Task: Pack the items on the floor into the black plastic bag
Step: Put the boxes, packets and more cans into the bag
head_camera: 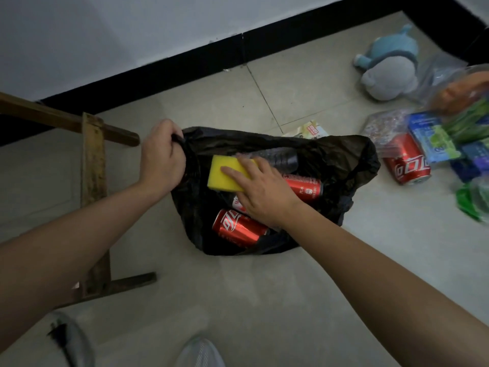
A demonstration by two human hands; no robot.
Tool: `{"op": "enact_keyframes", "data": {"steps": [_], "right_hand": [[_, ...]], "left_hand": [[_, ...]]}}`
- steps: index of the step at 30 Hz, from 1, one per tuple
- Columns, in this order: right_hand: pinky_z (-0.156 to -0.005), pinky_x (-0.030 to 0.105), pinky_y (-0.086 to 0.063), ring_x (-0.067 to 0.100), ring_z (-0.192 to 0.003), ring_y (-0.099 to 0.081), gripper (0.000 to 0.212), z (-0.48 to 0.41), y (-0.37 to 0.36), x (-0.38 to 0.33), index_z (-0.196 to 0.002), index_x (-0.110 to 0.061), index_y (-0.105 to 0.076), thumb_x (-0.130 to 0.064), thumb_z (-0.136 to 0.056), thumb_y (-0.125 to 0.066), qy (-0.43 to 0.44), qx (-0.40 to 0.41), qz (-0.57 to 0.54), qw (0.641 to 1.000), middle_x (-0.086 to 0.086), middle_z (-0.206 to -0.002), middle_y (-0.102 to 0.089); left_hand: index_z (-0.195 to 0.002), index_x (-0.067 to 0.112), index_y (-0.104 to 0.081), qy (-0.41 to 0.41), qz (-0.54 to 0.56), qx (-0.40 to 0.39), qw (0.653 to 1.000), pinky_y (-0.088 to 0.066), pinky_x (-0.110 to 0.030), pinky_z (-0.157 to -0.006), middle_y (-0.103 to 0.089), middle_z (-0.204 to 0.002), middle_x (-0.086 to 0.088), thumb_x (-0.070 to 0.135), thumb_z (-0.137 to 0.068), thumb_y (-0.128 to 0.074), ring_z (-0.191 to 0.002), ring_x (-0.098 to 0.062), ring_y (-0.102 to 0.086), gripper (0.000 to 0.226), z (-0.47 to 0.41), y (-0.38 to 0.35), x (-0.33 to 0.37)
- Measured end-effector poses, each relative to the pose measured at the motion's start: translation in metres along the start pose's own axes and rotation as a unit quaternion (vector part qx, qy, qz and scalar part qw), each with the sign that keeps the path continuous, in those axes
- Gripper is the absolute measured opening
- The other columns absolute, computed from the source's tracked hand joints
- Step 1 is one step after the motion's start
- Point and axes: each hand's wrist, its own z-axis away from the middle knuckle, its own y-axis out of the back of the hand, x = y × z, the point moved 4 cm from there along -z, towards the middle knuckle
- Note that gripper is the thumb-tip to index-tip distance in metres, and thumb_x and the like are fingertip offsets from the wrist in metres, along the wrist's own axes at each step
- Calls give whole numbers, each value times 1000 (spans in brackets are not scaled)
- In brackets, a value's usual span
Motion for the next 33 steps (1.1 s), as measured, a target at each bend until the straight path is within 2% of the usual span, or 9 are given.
{"op": "enact_keyframes", "data": {"steps": [5,8,11,16,21,24,27,30,33], "right_hand": [[-119,58,-14,42,-148,-5,66,-14,-2,-14,-155,-36,-13,-45,-97,-44,50,-28,68,996,13,-164,1],[-119,54,-4,39,-150,8,73,-6,13,-8,-155,-38,-11,-51,-94,-48,22,-11,-29,999,13,-164,11],[-119,48,-12,34,-151,-4,65,24,38,32,-154,-31,-26,-46,-95,-49,-48,82,-107,990,14,-164,-6],[-114,47,-30,39,-136,-37,50,107,69,150,-139,-12,-51,-35,-95,-54,-217,231,-39,948,23,-149,-37],[-112,51,-27,46,-135,-33,63,190,68,248,-139,-5,-48,-47,-93,-40,-451,219,-32,865,30,-145,-36],[-115,49,-21,42,-140,-25,60,223,52,279,-145,-10,-40,-40,-95,-52,-519,175,-40,836,24,-151,-28],[-117,49,-20,41,-142,-21,60,229,39,291,-148,-12,-36,-34,-95,-55,-511,130,-32,849,22,-155,-24],[-110,57,-31,44,-136,-32,55,220,38,310,-143,-6,-41,-31,-94,-51,-460,115,8,880,25,-150,-31],[-107,60,-35,46,-135,-34,54,200,41,329,-144,-5,-41,-27,-96,-49,-418,119,6,900,26,-150,-33]], "left_hand": [[-89,13,-53,28,56,19,998,-38,-29,-75,-53,-88,-10,5,-82,-40,-85,-16,-48,17,-13,-2,14],[-100,6,-60,-9,44,13,999,-36,-21,-83,-52,-100,-4,19,-95,-43,-95,-15,-49,22,-17,-6,27],[-110,5,-61,-58,42,-6,997,-39,-32,-91,-54,-108,-7,34,-100,-39,-107,-25,-52,38,-26,-16,48],[-129,9,-56,-116,33,-90,989,-32,-35,-107,-52,-135,-14,48,-100,-33,-128,-25,-43,54,-35,-66,101],[-136,14,-51,-160,50,-168,972,-26,-36,-113,-42,-146,-10,52,-98,-32,-138,-22,-34,57,-30,-139,171],[-134,12,-53,-183,67,-193,962,-25,-32,-113,-43,-145,-10,47,-96,-41,-137,-23,-36,53,-21,-189,213],[-132,9,-54,-206,90,-238,945,-30,-33,-111,-40,-144,-13,36,-90,-52,-134,-26,-39,50,-5,-232,247],[-134,9,-50,-197,110,-308,924,-34,-38,-113,-32,-148,-12,30,-89,-58,-137,-25,-37,50,7,-280,276],[-140,12,-46,-226,80,-337,911,-35,-47,-111,-30,-152,-12,31,-93,-53,-137,-30,-35,52,11,-318,293]]}}
